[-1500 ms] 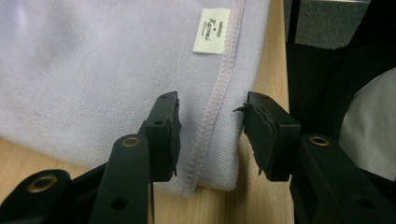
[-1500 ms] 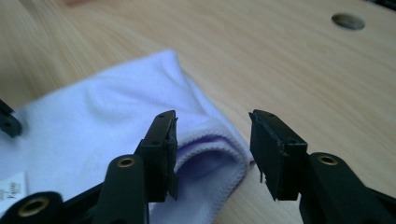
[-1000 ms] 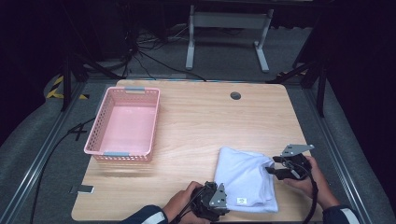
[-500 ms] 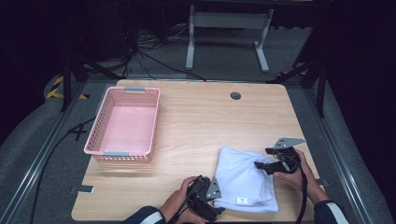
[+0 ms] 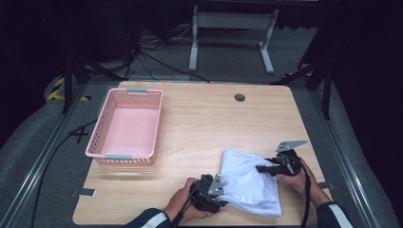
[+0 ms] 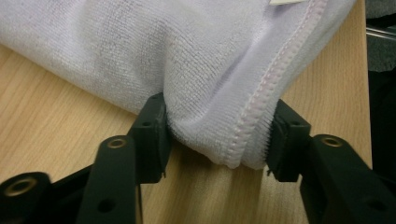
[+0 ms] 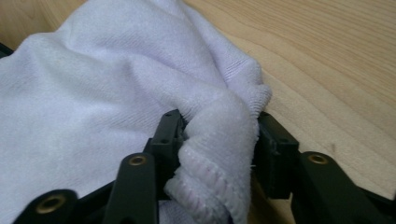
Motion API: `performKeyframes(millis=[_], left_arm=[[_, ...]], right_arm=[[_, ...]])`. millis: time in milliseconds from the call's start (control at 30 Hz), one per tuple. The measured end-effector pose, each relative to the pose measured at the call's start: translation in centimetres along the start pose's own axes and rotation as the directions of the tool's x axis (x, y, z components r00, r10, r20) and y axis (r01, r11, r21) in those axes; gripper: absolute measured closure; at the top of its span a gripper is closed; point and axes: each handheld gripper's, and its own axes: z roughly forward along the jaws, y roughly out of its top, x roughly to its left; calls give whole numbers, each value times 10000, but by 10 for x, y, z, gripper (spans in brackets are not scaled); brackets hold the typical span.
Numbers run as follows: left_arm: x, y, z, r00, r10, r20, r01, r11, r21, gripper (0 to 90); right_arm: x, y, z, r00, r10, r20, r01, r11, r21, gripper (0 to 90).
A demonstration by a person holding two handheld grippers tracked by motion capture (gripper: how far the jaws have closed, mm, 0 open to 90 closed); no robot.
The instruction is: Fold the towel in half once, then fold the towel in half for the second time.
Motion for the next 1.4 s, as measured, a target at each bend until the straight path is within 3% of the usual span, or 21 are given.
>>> performKeyframes(millis=[100,267,467,633,733,767,800,833,900,933,1000,1200,1233,1267,1300,1333,1400], left_arm=[[2,0,0,10000,-8,56,8,10000,16,610],[3,1,-3,9995,304,-98,-303,9995,125,632],[14,-3,-19,9988,214,-442,-213,9998,29,658],[27,-10,-48,9907,86,-1355,-94,9999,-56,663],[35,-14,-66,9844,-62,-1756,5,9995,-327,663],[39,-17,-75,9794,-170,-2012,71,9988,-494,664],[39,-17,-75,9794,-170,-2012,71,9988,-494,664],[42,-18,-83,9745,-266,-2228,151,9985,-531,664],[48,-24,-100,9623,-462,-2681,261,9966,-784,664],[48,-24,-100,9623,-462,-2681,261,9966,-784,664],[53,-30,-115,9499,-684,-3051,426,9950,-906,664],[65,-49,-156,8966,-1570,-4140,960,9817,-1643,667],[65,-52,-163,8835,-1678,-4374,996,9796,-1746,667],[64,-54,-169,8750,-1943,-4434,1140,9729,-2014,667],[65,-57,-176,8684,-1988,-4542,1122,9712,-2104,667],[65,-59,-182,8525,-2067,-4800,1151,9702,-2134,667],[67,-68,-197,8274,-2390,-5082,1302,9619,-2405,668]], right_arm=[[3,1,-1,9998,-168,105,169,9998,-140,682],[6,2,-1,9989,-378,261,385,9989,-273,708],[12,14,1,9978,-583,326,597,9973,-425,723],[22,39,10,9951,-964,227,978,9925,-736,727],[29,62,16,9914,-1275,298,1298,9868,-973,727],[31,68,18,9903,-1355,308,1380,9850,-1040,727],[34,80,21,9882,-1500,315,1527,9815,-1154,727],[34,80,21,9882,-1500,315,1527,9815,-1154,727],[39,104,30,9844,-1740,261,1759,9737,-1447,727],[41,113,33,9838,-1782,215,1794,9715,-1552,727],[44,123,37,9818,-1896,108,1888,9686,-1617,727],[68,178,61,9673,-2537,-34,2487,9507,-1854,727],[71,184,63,9643,-2649,-56,2589,9466,-1922,727],[75,193,66,9621,-2726,-108,2652,9437,-1976,727],[78,201,69,9591,-2829,-121,2747,9401,-2019,727],[83,210,72,9563,-2919,-193,2819,9372,-2052,727],[92,227,82,9495,-3124,-300,3000,9316,-2053,727]])
